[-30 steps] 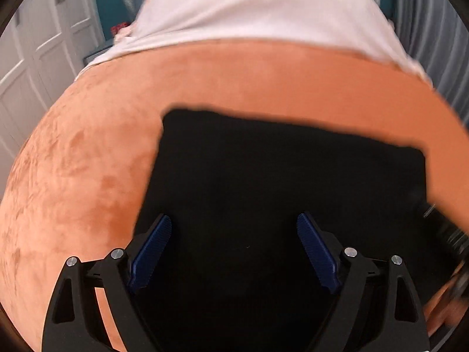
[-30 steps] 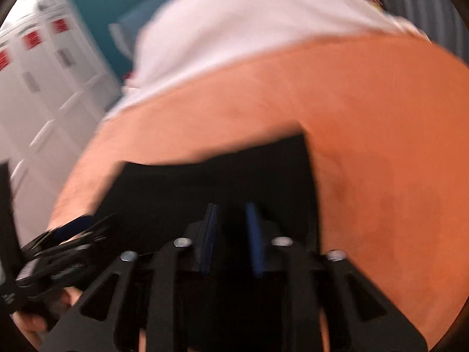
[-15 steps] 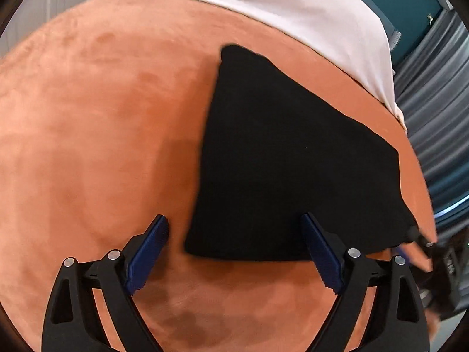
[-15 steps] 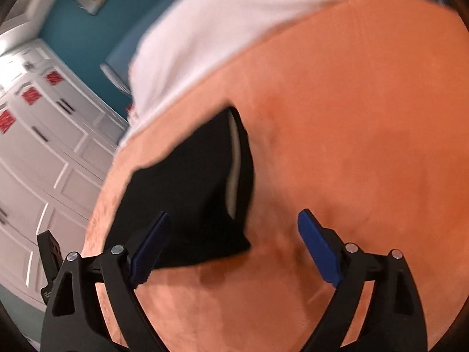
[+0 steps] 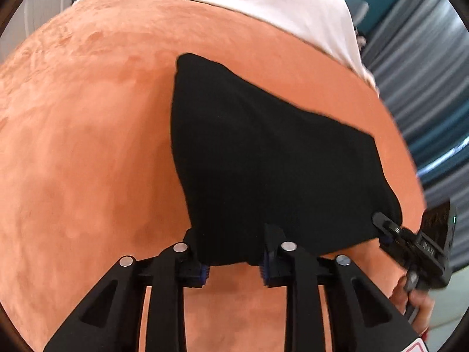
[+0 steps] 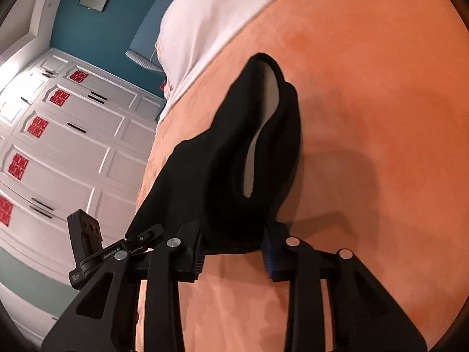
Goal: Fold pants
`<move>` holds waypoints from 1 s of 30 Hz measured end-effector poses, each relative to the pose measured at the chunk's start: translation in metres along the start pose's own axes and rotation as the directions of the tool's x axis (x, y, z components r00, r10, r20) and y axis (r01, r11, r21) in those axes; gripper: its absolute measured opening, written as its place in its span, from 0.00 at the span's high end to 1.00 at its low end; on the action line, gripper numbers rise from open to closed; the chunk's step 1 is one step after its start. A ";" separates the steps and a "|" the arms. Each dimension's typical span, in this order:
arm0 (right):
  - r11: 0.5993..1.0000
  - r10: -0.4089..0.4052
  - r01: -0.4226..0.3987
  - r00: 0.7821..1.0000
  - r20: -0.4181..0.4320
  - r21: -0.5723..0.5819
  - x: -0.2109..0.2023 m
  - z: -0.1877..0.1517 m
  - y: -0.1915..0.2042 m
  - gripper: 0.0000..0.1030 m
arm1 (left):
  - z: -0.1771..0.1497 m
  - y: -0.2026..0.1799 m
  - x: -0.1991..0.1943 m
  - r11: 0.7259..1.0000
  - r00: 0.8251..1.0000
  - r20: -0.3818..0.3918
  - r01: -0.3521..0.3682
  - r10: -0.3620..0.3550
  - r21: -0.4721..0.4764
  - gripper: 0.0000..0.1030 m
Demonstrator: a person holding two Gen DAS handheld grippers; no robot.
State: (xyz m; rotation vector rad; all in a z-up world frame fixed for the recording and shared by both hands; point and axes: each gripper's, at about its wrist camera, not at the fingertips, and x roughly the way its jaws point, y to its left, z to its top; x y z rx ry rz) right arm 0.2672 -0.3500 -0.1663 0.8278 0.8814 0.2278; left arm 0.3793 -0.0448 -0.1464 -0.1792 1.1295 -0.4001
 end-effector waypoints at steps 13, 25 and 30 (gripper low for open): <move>0.908 -0.160 0.224 0.967 0.200 -0.355 0.010 0.030 0.096 0.74 | 0.040 -0.047 0.005 0.960 0.958 0.160 -0.258 0.239 0.113 0.63; 0.948 -0.262 0.280 0.956 0.130 -0.149 0.068 0.080 0.019 1.00 | 0.033 -0.045 0.032 0.905 0.920 0.173 -0.381 0.351 0.189 0.63; 0.899 -0.268 0.324 0.939 0.217 -0.294 0.038 0.046 0.076 0.94 | 0.022 -0.053 0.017 0.923 0.936 0.147 -0.342 0.319 0.179 0.63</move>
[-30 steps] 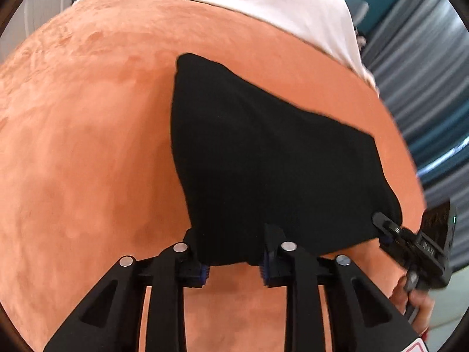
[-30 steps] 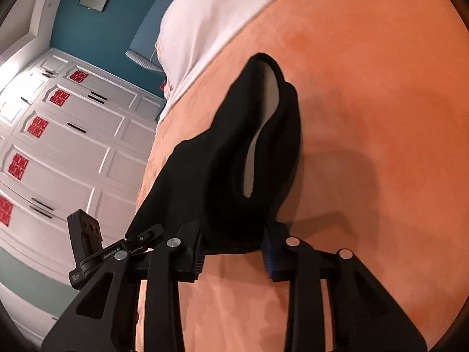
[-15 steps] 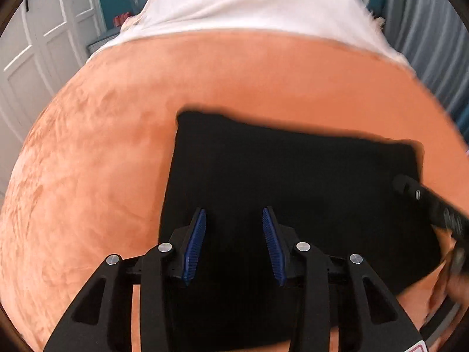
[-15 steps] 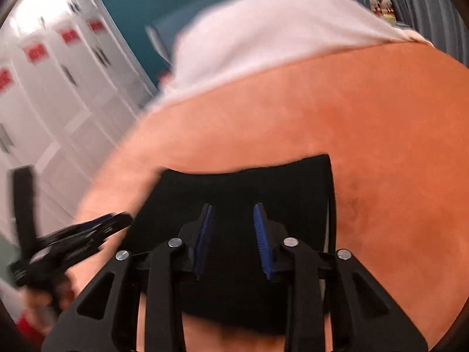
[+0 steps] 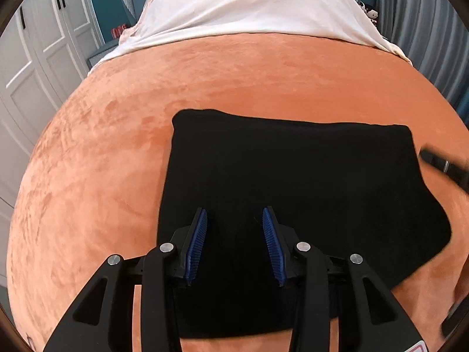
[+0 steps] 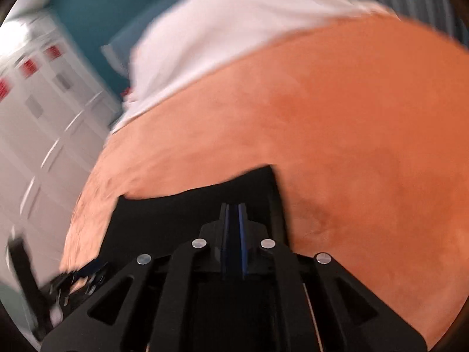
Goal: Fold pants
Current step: 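Release both grippers and pull them back from the folded pants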
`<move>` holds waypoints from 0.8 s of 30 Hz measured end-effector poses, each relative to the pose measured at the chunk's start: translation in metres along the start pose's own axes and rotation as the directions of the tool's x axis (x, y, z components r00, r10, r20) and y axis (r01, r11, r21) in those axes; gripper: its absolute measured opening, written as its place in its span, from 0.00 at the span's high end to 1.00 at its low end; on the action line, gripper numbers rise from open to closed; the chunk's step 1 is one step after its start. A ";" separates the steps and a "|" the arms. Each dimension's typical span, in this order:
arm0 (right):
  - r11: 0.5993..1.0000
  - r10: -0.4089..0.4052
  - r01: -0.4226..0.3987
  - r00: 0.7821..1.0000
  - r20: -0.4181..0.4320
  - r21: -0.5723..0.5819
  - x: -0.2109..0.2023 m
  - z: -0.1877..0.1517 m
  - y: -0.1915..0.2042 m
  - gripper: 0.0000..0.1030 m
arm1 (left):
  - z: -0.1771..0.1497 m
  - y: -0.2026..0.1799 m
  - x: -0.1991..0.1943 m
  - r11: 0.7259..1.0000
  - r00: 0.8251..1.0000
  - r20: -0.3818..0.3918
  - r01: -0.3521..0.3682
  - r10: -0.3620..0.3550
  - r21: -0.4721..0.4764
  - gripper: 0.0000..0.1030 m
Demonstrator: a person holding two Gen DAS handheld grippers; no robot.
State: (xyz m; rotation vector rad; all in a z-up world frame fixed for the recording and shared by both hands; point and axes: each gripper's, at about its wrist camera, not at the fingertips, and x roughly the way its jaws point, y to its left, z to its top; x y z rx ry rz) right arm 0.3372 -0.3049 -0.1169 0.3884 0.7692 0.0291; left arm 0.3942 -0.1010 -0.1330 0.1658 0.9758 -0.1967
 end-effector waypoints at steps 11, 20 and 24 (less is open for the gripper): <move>0.979 -0.136 0.124 0.988 -0.067 -0.165 -0.023 -0.051 0.018 0.83 | -0.023 -0.007 -0.059 0.999 0.999 0.026 -0.032 0.031 0.028 0.63; 0.979 -0.169 0.173 0.985 0.043 -0.110 -0.120 -0.066 0.052 0.26 | -0.067 -0.010 -0.128 0.999 0.998 0.056 -0.039 0.039 -0.009 0.52; 0.945 -0.261 0.277 0.959 0.110 -0.172 -0.165 -0.103 0.083 0.14 | -0.093 -0.013 -0.176 0.995 0.988 0.117 -0.095 0.096 -0.020 0.21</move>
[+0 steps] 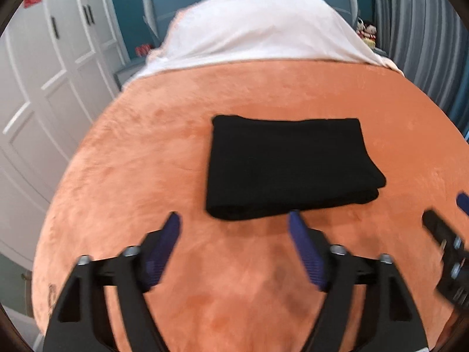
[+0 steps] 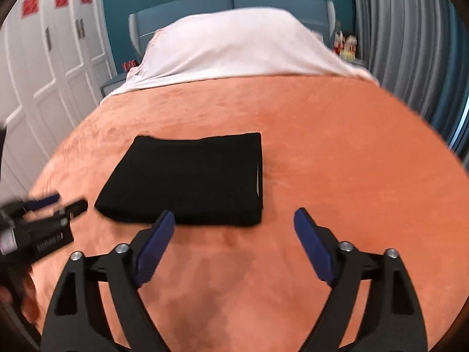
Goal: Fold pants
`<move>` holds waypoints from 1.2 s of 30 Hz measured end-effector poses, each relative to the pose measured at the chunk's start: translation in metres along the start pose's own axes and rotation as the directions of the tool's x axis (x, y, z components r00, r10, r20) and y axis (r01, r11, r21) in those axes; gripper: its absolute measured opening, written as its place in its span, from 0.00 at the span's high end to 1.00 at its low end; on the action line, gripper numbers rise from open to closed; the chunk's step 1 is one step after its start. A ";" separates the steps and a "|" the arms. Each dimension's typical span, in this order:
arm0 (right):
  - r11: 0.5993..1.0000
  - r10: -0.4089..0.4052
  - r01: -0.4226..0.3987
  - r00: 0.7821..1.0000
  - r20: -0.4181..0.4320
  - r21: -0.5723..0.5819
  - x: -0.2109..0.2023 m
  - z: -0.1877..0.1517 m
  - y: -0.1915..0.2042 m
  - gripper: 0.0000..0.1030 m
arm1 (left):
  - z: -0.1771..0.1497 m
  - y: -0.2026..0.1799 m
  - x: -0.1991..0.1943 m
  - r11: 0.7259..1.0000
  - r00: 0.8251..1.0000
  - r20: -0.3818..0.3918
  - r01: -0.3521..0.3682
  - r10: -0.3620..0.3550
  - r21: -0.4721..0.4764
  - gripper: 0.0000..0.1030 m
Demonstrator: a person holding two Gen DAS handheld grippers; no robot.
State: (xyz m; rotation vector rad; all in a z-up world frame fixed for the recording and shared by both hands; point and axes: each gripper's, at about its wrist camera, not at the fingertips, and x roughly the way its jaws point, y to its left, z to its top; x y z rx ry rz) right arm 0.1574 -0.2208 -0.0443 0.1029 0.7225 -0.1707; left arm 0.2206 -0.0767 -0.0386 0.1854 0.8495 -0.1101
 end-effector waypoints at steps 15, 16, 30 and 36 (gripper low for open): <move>0.992 0.033 -0.036 0.999 0.028 0.124 -0.134 -0.072 -0.004 0.05 | -0.091 0.008 -0.132 0.998 0.999 0.008 0.045 -0.045 -0.034 0.14; 0.992 0.026 -0.030 0.999 0.033 0.123 -0.139 -0.073 -0.005 0.05 | -0.096 0.009 -0.138 0.998 0.999 0.010 0.047 -0.046 -0.042 0.14; 0.996 -0.002 -0.001 0.999 0.040 0.086 -0.175 -0.094 0.002 0.05 | -0.123 0.022 -0.160 0.998 0.999 -0.007 0.031 -0.031 -0.061 0.14; 0.998 0.000 -0.003 0.999 0.035 0.069 -0.177 -0.095 0.005 0.05 | -0.129 0.028 -0.160 0.997 0.999 -0.017 0.029 -0.030 -0.068 0.14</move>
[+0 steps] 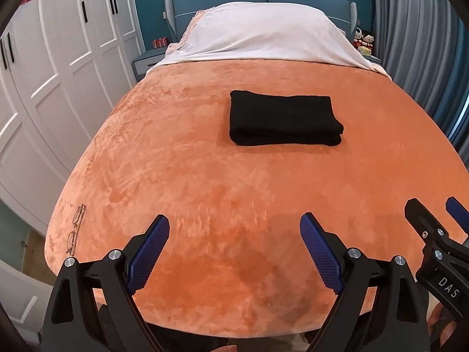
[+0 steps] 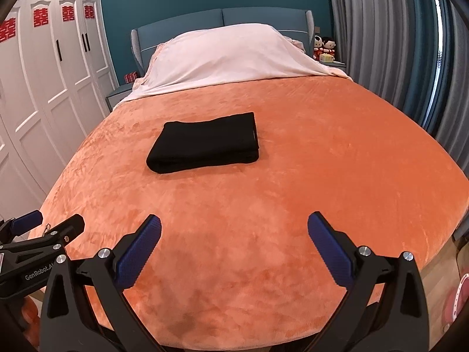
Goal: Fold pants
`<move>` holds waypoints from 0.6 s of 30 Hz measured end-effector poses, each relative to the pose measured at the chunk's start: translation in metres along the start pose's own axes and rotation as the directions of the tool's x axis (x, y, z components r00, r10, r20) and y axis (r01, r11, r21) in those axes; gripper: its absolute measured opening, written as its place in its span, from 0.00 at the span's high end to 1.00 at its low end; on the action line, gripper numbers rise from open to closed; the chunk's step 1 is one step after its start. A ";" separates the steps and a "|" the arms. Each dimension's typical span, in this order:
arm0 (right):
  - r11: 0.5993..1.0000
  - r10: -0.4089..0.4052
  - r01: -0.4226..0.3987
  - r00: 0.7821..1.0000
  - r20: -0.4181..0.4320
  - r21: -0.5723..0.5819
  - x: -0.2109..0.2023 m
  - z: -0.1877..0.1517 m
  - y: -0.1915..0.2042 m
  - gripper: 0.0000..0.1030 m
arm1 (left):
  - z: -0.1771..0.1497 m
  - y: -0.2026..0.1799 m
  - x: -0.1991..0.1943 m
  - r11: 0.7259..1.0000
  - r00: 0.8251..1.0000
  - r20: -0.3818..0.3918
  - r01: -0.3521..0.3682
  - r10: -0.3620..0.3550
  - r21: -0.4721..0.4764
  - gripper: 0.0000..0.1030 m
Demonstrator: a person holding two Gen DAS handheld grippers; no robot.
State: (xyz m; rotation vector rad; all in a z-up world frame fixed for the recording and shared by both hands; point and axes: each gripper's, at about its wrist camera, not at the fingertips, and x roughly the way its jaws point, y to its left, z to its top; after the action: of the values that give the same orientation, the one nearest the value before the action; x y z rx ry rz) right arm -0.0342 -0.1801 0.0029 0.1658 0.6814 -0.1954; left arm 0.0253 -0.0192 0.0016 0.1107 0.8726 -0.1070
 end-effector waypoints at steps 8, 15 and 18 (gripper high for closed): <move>1.000 0.007 -0.007 1.000 -0.004 -0.009 -0.003 0.000 0.002 0.05 | -0.002 0.003 -0.001 1.000 1.000 -0.004 0.000 0.000 0.001 0.14; 1.000 0.012 -0.012 1.000 -0.003 -0.007 -0.004 0.001 -0.001 0.05 | -0.004 0.002 -0.004 1.000 1.000 -0.001 -0.003 0.003 0.001 0.14; 1.000 0.014 -0.014 1.000 -0.003 -0.007 -0.005 0.001 -0.001 0.05 | -0.004 0.002 -0.005 1.000 1.000 -0.003 -0.002 0.002 0.003 0.14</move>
State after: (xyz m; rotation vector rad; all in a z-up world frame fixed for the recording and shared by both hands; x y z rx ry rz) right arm -0.0375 -0.1806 0.0064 0.1636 0.6842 -0.1795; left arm 0.0193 -0.0168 0.0031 0.1147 0.8757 -0.1064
